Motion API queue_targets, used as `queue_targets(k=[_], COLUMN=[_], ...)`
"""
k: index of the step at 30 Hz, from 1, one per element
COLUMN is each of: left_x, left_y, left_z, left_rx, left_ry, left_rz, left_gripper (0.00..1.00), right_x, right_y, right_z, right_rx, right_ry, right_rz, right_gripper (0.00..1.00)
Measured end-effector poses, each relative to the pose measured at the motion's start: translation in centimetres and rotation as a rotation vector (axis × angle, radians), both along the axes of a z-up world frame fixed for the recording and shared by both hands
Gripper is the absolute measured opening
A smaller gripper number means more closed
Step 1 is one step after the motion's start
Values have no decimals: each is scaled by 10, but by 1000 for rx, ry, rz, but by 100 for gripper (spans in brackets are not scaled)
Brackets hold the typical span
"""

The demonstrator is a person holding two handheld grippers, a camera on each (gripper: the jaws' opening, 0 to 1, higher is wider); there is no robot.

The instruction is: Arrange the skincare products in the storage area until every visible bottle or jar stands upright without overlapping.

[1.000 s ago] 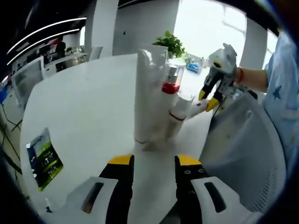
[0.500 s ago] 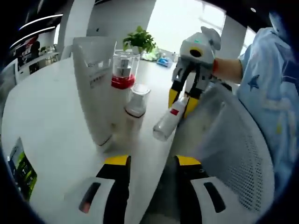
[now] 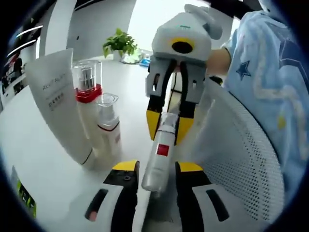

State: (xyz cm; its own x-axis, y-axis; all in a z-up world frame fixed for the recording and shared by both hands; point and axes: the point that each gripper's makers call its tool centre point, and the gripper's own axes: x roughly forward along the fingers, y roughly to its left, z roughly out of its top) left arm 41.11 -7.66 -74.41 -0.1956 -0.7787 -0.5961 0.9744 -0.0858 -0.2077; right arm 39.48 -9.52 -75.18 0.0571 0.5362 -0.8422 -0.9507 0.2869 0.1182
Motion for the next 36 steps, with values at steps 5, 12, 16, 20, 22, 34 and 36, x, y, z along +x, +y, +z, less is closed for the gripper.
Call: queue_targets(k=[5, 12, 16, 20, 22, 34, 36], left_x=[-2, -12, -10, -8, -11, -8, -5], left_y=[0, 1, 2, 2, 2, 3, 4], left_z=[-10, -26, -27, -23, -20, -12, -12], left_rx=[45, 113, 127, 121, 107, 80, 77], left_ry=[-63, -108, -123, -97, -46, -14, -12], left_rz=[-38, -106, -114, -99, -88, -56, -37], left_gripper=[24, 22, 22, 22, 22, 21, 21], right_x=[-1, -1, 0, 3, 2, 13, 11], right_y=[3, 14, 19, 17, 18, 16, 7], right_z=[-3, 7, 10, 15, 19, 40, 45], right_rx=[-42, -37, -41, -27, 7, 253, 277], right_ry=[0, 17, 3, 10, 27, -51, -30], right_rz=[18, 37, 62, 65, 67, -7, -37], right_gripper=[13, 13, 12, 12, 13, 18, 23])
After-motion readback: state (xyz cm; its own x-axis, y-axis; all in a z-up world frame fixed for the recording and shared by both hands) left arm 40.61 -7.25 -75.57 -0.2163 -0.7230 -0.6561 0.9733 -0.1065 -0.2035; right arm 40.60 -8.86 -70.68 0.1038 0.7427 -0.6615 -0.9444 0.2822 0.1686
